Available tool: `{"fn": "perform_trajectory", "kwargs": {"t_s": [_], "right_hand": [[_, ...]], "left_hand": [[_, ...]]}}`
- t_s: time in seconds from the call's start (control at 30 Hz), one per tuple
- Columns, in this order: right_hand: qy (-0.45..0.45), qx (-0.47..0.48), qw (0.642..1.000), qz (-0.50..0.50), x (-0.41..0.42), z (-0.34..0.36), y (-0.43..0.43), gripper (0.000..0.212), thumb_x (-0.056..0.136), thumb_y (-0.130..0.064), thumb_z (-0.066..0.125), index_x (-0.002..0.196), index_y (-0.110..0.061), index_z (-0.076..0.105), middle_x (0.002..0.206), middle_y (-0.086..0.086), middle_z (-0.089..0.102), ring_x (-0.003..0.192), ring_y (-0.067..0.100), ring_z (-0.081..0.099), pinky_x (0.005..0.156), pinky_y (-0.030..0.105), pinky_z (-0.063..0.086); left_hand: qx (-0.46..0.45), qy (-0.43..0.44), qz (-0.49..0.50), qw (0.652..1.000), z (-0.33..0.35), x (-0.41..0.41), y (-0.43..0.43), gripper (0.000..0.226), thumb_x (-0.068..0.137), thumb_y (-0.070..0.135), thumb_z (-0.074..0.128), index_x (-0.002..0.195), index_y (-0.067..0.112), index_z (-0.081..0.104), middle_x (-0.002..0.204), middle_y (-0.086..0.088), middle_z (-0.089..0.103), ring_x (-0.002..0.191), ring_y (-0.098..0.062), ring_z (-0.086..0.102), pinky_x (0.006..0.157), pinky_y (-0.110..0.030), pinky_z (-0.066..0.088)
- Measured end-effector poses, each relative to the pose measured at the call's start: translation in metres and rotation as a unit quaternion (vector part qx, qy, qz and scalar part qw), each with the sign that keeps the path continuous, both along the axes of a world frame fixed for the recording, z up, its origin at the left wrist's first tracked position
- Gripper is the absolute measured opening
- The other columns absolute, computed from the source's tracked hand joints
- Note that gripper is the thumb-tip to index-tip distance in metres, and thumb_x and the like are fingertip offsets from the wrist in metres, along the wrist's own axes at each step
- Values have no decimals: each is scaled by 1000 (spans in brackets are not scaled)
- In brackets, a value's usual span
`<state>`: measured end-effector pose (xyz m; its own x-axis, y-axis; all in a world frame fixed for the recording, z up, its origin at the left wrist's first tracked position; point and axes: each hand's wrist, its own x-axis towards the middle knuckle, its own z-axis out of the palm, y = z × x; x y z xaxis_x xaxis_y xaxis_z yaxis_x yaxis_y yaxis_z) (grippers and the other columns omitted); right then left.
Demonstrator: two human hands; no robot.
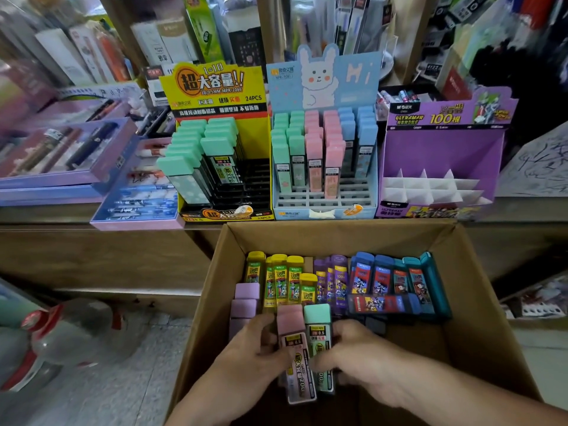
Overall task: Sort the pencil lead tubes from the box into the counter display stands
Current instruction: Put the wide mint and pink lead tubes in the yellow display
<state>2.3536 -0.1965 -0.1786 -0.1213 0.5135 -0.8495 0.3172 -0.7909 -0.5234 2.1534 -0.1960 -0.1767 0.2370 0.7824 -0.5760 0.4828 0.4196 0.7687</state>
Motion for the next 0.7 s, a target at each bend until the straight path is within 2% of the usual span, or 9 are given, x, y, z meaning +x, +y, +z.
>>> {"fn": "perform_trajectory", "kwargs": {"t_s": [0.07, 0.13, 0.2, 0.27, 0.37, 0.5, 0.57, 0.63, 0.7], "right_hand": [[-3, 2, 1000, 2, -1, 1, -1, 41, 79, -4, 84, 108, -27, 65, 106, -1, 76, 105, 18, 68, 95, 40, 56], [-3, 6, 1000, 1, -1, 1, -1, 41, 78, 0, 84, 104, -28, 67, 101, -3, 78, 101, 16, 70, 91, 37, 57], [-1, 9, 1000, 2, -1, 1, -2, 41, 78, 3, 83, 100, -29, 68, 92, -6, 80, 94, 11, 71, 77, 28, 56], [-5, 10, 1000, -2, 0, 1, -2, 41, 78, 4, 82, 98, -29, 69, 89, -8, 80, 91, 9, 71, 69, 24, 52], [3, 7, 1000, -11, 1, 4, -2, 43, 78, 4, 83, 104, -28, 69, 92, -8, 80, 95, 10, 71, 72, 26, 53], [20, 5, 999, -26, 2, 10, -2, 47, 77, 4, 84, 108, -28, 69, 96, -5, 80, 98, 14, 71, 81, 32, 58], [33, 10, 999, -38, 1, 13, -3, 49, 76, 6, 84, 113, -24, 69, 98, -3, 80, 101, 17, 72, 90, 38, 59], [45, 21, 997, -51, 1, 18, -2, 50, 76, 8, 83, 115, -22, 70, 99, -1, 81, 103, 19, 73, 98, 44, 57], [62, 43, 995, -62, 0, 24, -1, 50, 77, 10, 81, 115, -20, 72, 100, 1, 81, 104, 20, 74, 102, 46, 55]], "left_hand": [[-9, -14, -13, 1000, 2, 1, 0, 51, 69, 50, 78, 118, 50, 64, 111, 18, 76, 104, -6, 74, 93, -29, 58], [-17, -30, -27, 999, 5, 2, 0, 49, 78, 39, 78, 124, 45, 62, 115, 14, 76, 105, -8, 74, 91, -31, 60], [-18, -44, -49, 998, 7, 2, -1, 48, 86, 27, 76, 129, 42, 61, 115, 12, 77, 104, -8, 74, 83, -23, 60], [-10, -39, -58, 998, 7, 3, -1, 50, 87, 24, 76, 131, 41, 60, 114, 11, 77, 105, -7, 73, 80, -19, 58], [3, -15, -48, 999, 6, 4, -1, 49, 88, 16, 77, 129, 38, 61, 108, 10, 78, 103, -5, 73, 83, -19, 57], [28, 9, -61, 998, 7, 6, 0, 41, 87, 19, 76, 122, 39, 68, 106, 2, 78, 102, -9, 73, 91, -27, 58], [38, -2, -44, 998, 6, 5, 0, 35, 86, 19, 78, 115, 36, 71, 100, 5, 79, 97, -8, 74, 84, -22, 58], [38, -26, -5, 999, 5, 3, 0, 30, 87, 11, 77, 110, 30, 74, 96, 7, 80, 92, -7, 75, 77, -18, 57], [14, -78, 34, 996, 7, 3, 1, 29, 90, 5, 74, 113, 23, 75, 102, 5, 80, 99, -10, 75, 81, -20, 58]]}}
